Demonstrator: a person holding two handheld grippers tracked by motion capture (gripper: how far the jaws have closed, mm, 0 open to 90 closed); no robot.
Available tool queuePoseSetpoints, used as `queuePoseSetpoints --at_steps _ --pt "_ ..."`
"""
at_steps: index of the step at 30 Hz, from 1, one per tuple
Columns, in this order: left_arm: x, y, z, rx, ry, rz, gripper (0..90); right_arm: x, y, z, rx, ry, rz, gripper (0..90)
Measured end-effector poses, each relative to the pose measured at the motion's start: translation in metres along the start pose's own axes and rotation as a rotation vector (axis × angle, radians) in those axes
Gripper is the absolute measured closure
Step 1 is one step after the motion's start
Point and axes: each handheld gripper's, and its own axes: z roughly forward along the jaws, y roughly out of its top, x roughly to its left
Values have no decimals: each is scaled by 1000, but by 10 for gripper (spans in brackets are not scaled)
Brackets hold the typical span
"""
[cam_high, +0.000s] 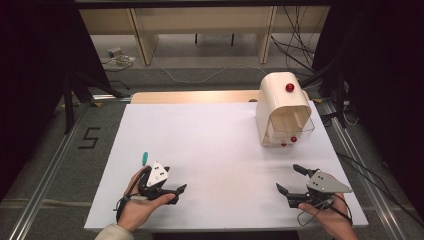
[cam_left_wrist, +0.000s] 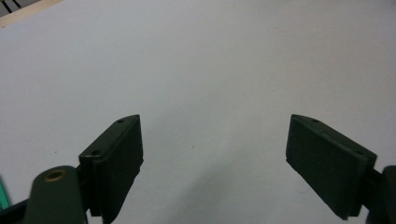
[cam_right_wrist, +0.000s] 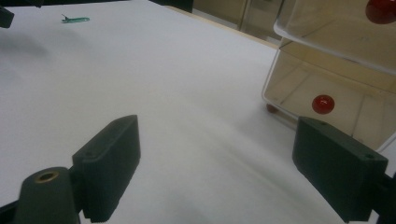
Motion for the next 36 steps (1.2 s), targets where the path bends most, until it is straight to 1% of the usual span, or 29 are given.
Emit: queuePoseSetpoints --at_steps 2,6,7,8,9,10,11,12,13,14,15,17,18,19,20,21,24,25,26,27,28,29,30,31,32,33,34,35,36 --pt "3 0 0 3 19 -17 193 0 0 0 -2 -1 -1 162" --pt "6 -1 -1 0 38 -30 200 1 0 0 0 0 -4 162" --pt "10 -1 -3 1 51 -27 202 1 1 0 -1 1 -4 162" --pt "10 -1 -3 1 51 -27 202 2 1 0 1 0 -4 162" --pt "12 -2 -3 -5 62 -41 204 2 1 0 1 -1 -5 162" --pt "14 -2 -3 1 69 -45 204 2 1 0 1 -1 -5 162" --pt "17 -2 -4 1 86 -58 213 3 1 0 -3 0 -5 162" --pt "19 -2 -4 -1 95 -60 217 3 1 0 0 0 -7 162" --pt "24 -2 -3 2 114 -74 220 3 1 1 0 2 -6 162" --pt "26 -2 -2 3 120 -89 228 3 1 1 1 2 -5 162" --pt "26 -2 -2 3 120 -89 236 3 1 1 1 3 -6 162" --pt "29 -2 1 7 126 -104 233 3 1 1 1 3 -4 162" --pt "33 0 3 13 143 -99 236 3 1 1 1 3 -3 162" --pt "33 0 3 13 143 -99 239 3 1 0 0 4 -3 162" --pt "38 2 5 17 172 -101 242 3 1 1 1 5 -3 162" --pt "38 2 5 17 172 -101 247 3 1 1 1 5 -3 162" --pt "46 4 9 27 207 -112 253 3 1 1 3 5 -4 162" --pt "51 3 11 49 231 -111 265 3 1 1 1 7 -6 162" --pt "51 3 11 49 231 -111 271 3 1 1 0 8 -9 162" --pt "56 2 14 59 242 -119 275 3 1 1 2 7 -7 162" --pt "56 2 14 59 242 -119 275 3 1 1 2 6 -7 162" --pt "59 1 15 65 257 -129 277 4 1 0 3 4 -6 162" --pt "59 1 15 65 257 -129 279 4 1 0 3 4 -5 162" --pt "62 0 16 69 272 -125 280 4 1 0 3 4 -6 162" --pt "62 0 16 69 272 -125 282 4 1 0 4 4 -7 162" --pt "65 -1 16 76 295 -125 283 4 0 0 4 4 -6 162" --pt "65 -1 16 76 295 -125 288 4 0 0 3 5 -5 162" --pt "67 -2 16 93 313 -125 293 4 0 0 3 5 -4 162" --pt "72 -4 16 98 332 -143 299 4 0 0 3 5 -4 162"
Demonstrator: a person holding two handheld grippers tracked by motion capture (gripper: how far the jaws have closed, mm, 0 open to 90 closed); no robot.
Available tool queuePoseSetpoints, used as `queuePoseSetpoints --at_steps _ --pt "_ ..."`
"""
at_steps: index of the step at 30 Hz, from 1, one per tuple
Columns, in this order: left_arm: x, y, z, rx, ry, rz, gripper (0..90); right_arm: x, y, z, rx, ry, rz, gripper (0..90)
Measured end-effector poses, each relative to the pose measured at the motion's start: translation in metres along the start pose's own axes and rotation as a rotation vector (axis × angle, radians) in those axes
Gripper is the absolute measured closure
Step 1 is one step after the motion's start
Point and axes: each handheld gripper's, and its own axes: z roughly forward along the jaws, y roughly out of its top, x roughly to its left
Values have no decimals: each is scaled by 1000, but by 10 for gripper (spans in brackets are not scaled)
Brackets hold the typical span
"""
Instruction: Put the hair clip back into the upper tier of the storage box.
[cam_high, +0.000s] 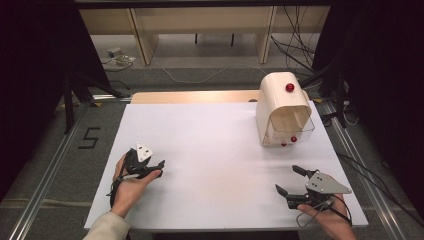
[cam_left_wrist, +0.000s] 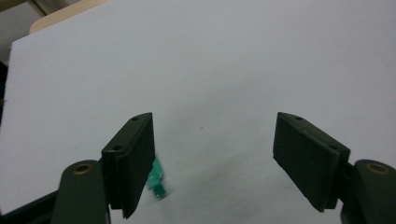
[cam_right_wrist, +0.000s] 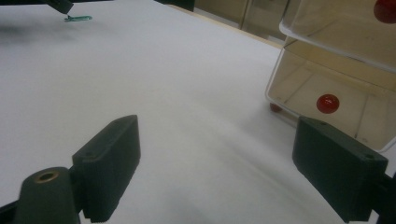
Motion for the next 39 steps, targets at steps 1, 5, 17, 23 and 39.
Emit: queuePoseSetpoints --at_steps 1,5,17,23,39 --pt "0 0 0 0 0 0 304 0 0 0 0 0 0 162" --pt "15 -3 7 40 37 -38 315 0 0 0 0 2 -7 162" --pt "31 -7 21 105 38 -134 430 0 0 1 5 0 0 162" --pt "36 -11 20 134 39 -170 495 0 0 1 1 1 -4 162" --pt "36 -14 23 175 -13 -234 817 0 0 1 1 2 -7 162"
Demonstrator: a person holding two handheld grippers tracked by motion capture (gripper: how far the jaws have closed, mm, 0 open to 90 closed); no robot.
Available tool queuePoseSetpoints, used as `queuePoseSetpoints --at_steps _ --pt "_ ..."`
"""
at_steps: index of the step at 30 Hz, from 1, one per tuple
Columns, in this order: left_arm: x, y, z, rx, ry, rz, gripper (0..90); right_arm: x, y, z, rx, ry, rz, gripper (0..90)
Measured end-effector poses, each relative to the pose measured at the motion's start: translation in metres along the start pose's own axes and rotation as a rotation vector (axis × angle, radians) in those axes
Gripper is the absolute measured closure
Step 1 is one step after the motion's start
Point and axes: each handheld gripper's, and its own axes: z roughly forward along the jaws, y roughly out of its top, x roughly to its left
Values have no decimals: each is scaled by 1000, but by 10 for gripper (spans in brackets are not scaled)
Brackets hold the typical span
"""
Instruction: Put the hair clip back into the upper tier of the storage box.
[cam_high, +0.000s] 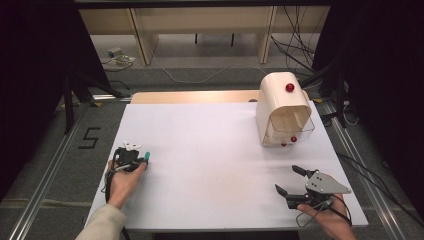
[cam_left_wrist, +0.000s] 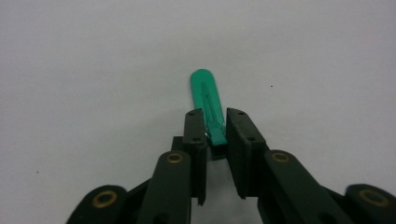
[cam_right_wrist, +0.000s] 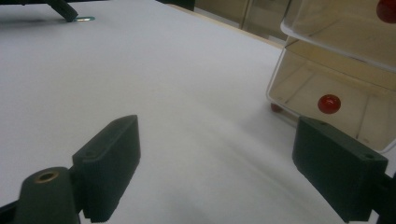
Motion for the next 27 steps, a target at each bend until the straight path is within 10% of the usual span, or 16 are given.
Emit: queuePoseSetpoints --at_steps 27 --pt "-5 3 -10 -95 -69 2 825 1 0 0 2 -5 3 162"
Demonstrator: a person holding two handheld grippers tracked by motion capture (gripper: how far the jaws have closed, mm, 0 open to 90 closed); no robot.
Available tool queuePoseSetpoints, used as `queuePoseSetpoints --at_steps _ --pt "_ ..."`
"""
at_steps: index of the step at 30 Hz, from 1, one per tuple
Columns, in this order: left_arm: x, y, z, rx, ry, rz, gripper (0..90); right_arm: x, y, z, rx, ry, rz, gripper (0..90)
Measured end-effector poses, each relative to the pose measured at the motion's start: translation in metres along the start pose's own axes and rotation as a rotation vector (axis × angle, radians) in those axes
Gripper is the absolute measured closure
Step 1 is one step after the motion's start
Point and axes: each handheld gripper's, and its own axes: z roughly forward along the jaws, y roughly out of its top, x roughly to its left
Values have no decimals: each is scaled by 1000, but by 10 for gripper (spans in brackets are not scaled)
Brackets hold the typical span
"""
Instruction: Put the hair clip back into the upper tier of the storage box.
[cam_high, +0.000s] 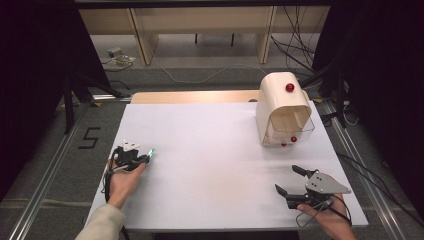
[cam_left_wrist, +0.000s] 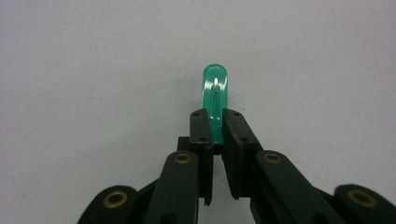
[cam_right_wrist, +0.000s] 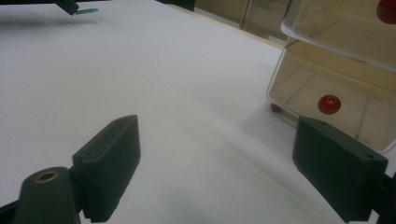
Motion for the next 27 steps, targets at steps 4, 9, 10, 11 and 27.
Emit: queuePoseSetpoints --at_steps 4,9,10,11,27 --pt "-6 3 -4 -36 -25 3 826 0 0 0 0 0 1 162" --pt "-15 7 -8 -75 -54 25 825 0 0 0 0 0 0 162" --pt "-17 8 -9 -79 -59 32 825 0 0 0 -2 1 0 162" --pt "-21 9 -10 -88 -66 43 825 0 0 0 0 0 0 162" --pt "-39 17 -17 -166 -111 87 826 1 0 0 -1 3 2 162"
